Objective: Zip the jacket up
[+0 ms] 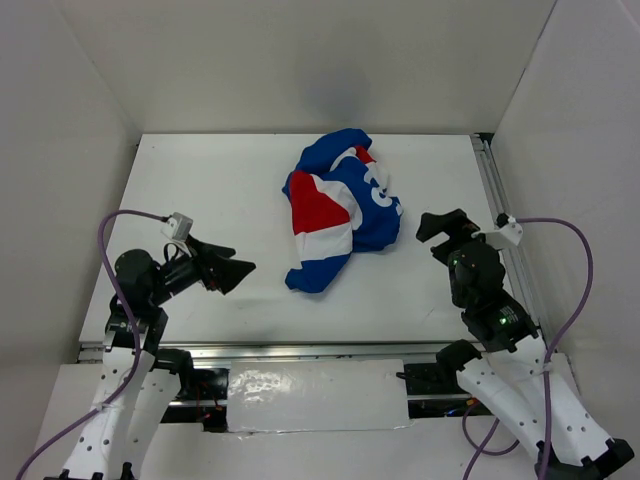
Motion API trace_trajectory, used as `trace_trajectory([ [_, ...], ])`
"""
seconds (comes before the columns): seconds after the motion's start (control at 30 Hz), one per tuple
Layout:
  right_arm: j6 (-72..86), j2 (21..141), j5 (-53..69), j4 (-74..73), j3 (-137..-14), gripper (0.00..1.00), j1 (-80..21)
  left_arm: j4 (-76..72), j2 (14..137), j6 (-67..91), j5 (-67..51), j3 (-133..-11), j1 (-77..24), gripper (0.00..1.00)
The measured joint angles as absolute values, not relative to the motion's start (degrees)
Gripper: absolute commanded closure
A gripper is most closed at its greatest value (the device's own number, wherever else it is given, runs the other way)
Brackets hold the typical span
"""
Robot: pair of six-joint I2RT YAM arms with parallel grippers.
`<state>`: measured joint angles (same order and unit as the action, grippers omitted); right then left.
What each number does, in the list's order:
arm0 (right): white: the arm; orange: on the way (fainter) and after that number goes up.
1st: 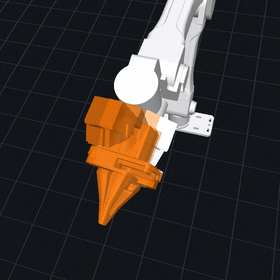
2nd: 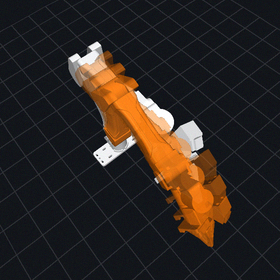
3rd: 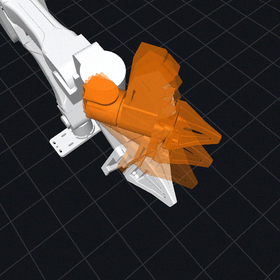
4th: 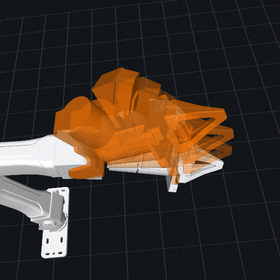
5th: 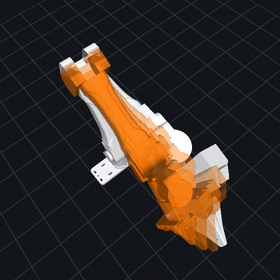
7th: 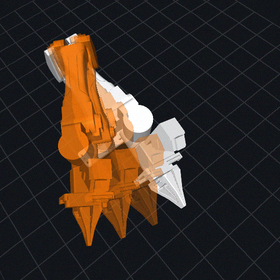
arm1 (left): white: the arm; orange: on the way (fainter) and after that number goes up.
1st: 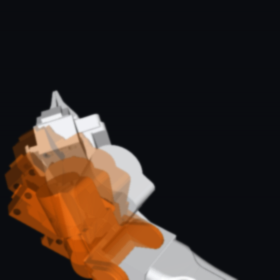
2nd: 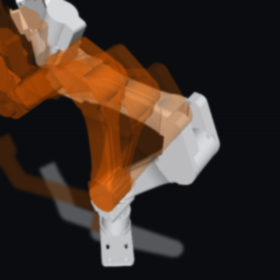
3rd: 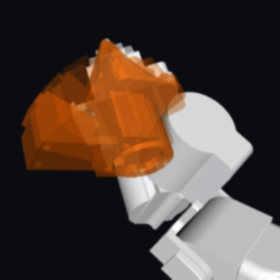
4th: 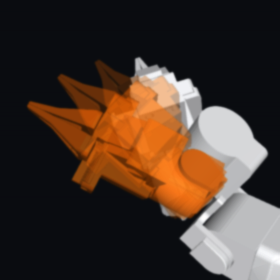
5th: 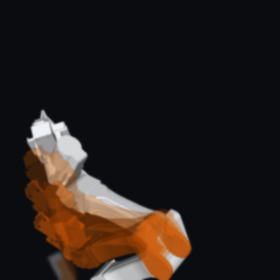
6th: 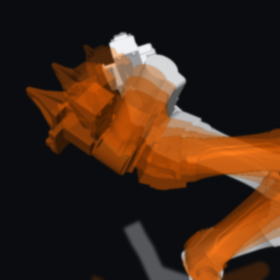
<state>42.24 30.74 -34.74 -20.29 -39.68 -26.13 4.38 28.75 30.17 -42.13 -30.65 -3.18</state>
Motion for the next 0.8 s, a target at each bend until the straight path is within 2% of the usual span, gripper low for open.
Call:
trace_trajectory([
  [0.2, 36.6, 35.6, -27.0, -19.3, -40.6, 0.0, -26.6, 4.4, 28.7, 30.1, -40.9, -30.6, -3.2, 0.01],
  [0.6, 30.4, 71.7, -19.2, -19.2, -51.2, 0.0, -38.8, 5.7, 31.2, 30.0, -40.3, -30.5, -3.2, 0.01],
  [0.8, 30.6, 90.7, -16.5, -19.0, -61.6, 0.0, -42.1, 7.5, 31.9, 30.1, -38.9, -30.5, -3.2, 0.01],
])
